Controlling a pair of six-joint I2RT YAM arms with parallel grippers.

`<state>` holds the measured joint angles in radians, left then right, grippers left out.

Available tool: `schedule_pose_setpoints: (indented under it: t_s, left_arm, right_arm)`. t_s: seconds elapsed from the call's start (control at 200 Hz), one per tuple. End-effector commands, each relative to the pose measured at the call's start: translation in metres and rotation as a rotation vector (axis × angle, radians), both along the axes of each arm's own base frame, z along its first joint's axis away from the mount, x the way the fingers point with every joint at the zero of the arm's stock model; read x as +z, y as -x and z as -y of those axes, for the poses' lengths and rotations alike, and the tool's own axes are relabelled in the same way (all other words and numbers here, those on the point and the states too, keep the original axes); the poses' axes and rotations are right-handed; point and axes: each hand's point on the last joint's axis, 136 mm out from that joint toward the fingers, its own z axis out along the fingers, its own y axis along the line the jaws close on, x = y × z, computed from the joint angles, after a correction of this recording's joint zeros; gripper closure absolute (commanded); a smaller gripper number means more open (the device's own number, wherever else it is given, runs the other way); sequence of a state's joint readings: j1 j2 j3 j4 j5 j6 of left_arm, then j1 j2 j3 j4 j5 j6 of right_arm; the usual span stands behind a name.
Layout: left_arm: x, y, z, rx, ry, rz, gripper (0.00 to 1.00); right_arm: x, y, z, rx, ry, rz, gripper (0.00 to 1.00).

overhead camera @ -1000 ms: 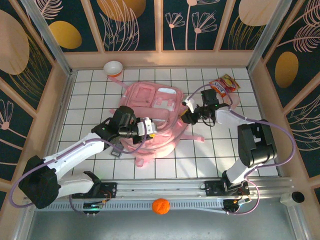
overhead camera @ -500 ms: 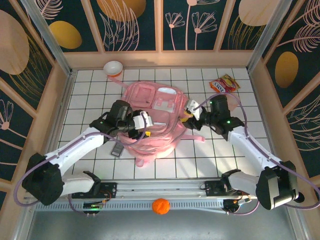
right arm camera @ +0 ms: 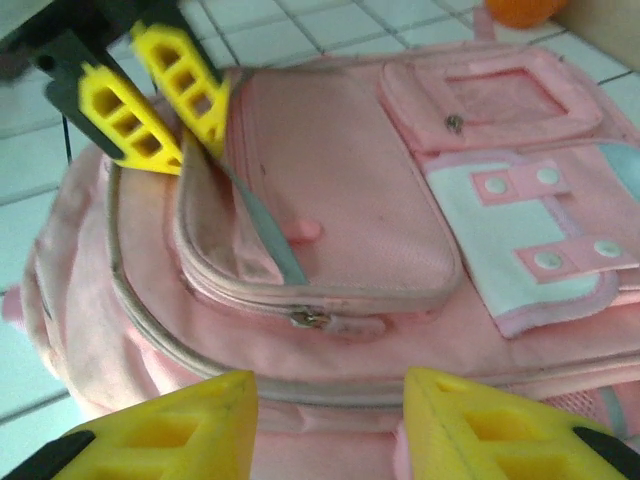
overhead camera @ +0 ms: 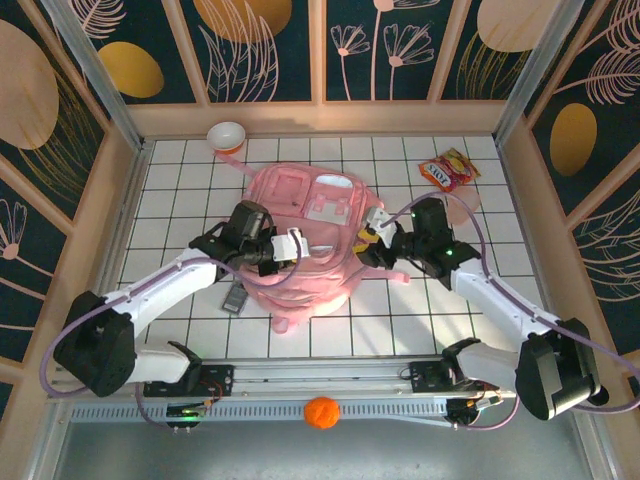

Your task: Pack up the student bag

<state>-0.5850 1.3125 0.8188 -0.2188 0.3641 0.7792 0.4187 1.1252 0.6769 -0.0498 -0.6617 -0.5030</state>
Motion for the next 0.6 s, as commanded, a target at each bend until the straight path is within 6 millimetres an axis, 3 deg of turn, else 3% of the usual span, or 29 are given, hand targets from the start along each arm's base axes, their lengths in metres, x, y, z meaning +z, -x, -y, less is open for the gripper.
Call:
schedule_pose_setpoints:
  t_s: [0.0, 0.105, 0.285, 0.596]
  left_arm:
    - [0.043, -0.002, 0.016, 0.038, 0.25, 0.053, 0.98]
    - [0.057, 0.008, 0.02, 0.049, 0.378, 0.01, 1.0]
    - [0.072, 0.017, 0.022, 0.053, 0.492, -0.019, 1.0]
    - [0.069, 0.021, 0.025, 0.018, 0.474, -0.027, 1.0]
  right_arm:
    - [0.037, 0.005, -0.002, -0.005, -0.193, 0.033, 0.57]
    - [0.038, 0.011, -0.002, -0.014, -0.253, 0.01, 0.56]
    - [0.021, 0.017, -0.003, 0.0, -0.253, -0.051, 0.54]
    - [-0.006, 0.01, -0.02, 0.088, -0.134, -0.113, 0.51]
